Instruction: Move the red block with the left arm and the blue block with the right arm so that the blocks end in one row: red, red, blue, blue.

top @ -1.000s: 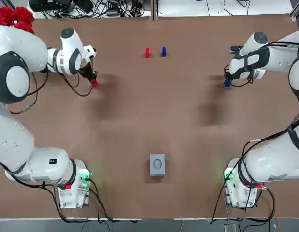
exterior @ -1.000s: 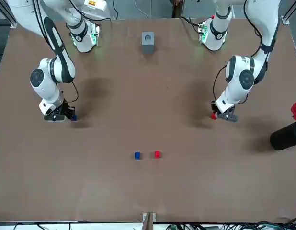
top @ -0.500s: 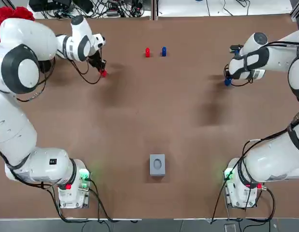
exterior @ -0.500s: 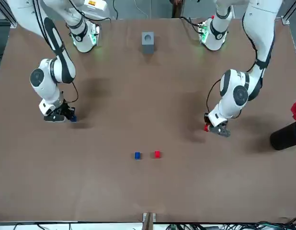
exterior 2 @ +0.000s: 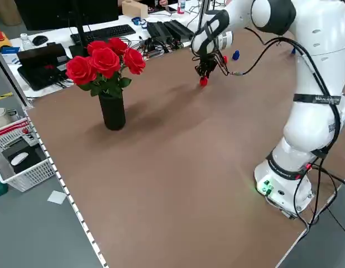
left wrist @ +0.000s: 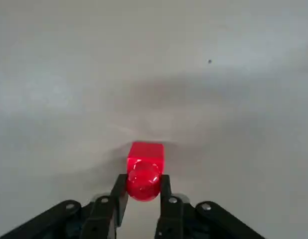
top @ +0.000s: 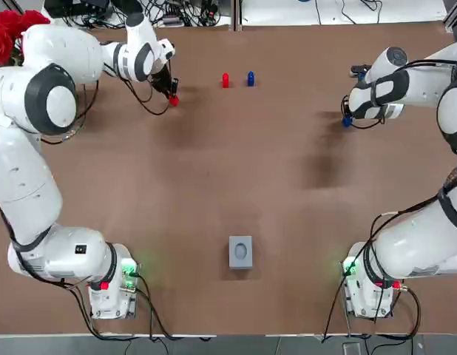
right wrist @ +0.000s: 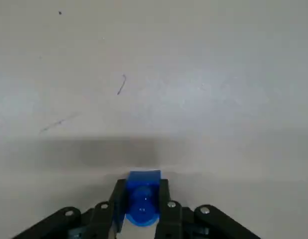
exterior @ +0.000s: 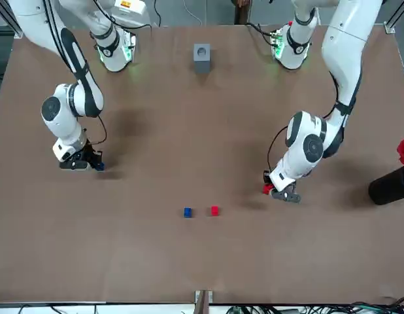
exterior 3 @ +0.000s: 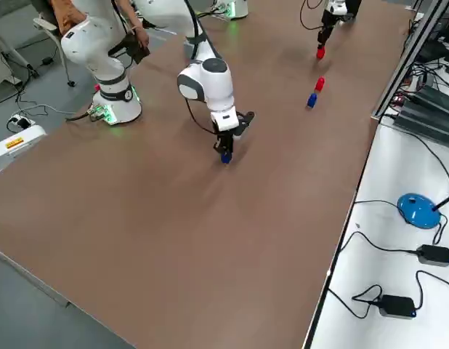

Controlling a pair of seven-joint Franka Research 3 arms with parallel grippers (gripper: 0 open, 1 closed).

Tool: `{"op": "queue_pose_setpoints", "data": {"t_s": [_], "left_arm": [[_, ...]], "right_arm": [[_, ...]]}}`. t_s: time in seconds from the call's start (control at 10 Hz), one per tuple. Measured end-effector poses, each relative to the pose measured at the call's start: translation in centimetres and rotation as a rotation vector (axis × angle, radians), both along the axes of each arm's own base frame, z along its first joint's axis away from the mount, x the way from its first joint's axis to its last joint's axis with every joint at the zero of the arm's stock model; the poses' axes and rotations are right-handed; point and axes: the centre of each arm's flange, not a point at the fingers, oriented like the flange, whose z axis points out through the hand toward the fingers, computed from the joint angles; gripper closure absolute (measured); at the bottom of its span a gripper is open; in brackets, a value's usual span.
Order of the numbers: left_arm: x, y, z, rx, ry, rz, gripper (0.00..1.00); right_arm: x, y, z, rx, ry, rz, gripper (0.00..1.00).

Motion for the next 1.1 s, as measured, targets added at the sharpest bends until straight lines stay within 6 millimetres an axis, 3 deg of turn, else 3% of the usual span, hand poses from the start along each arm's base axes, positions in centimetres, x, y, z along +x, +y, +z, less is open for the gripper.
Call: {"op": "queue_pose_setpoints", "data": {"t_s": [0.4,0.7,0.9,1.1], "left_arm": [[3.0,-4.4,0.4,0.044,-0.059,0.017,0.70],[4.1,-7.3,-0.1,0.050,-0.020,0.040,0.70],[4.7,-9.2,-0.2,0.027,-0.012,0.078,0.70],[5.4,-11.2,-0.2,0.018,-0.003,0.109,0.70]], "right_arm": [[2.4,3.6,0.0,0.033,-0.028,-0.040,0.70],[4.4,6.3,0.0,0.063,-0.049,-0.084,0.70],[5.9,9.1,0.0,0.093,-0.063,-0.107,0.70],[6.5,10.2,0.2,0.101,-0.054,-0.118,0.70]]}}
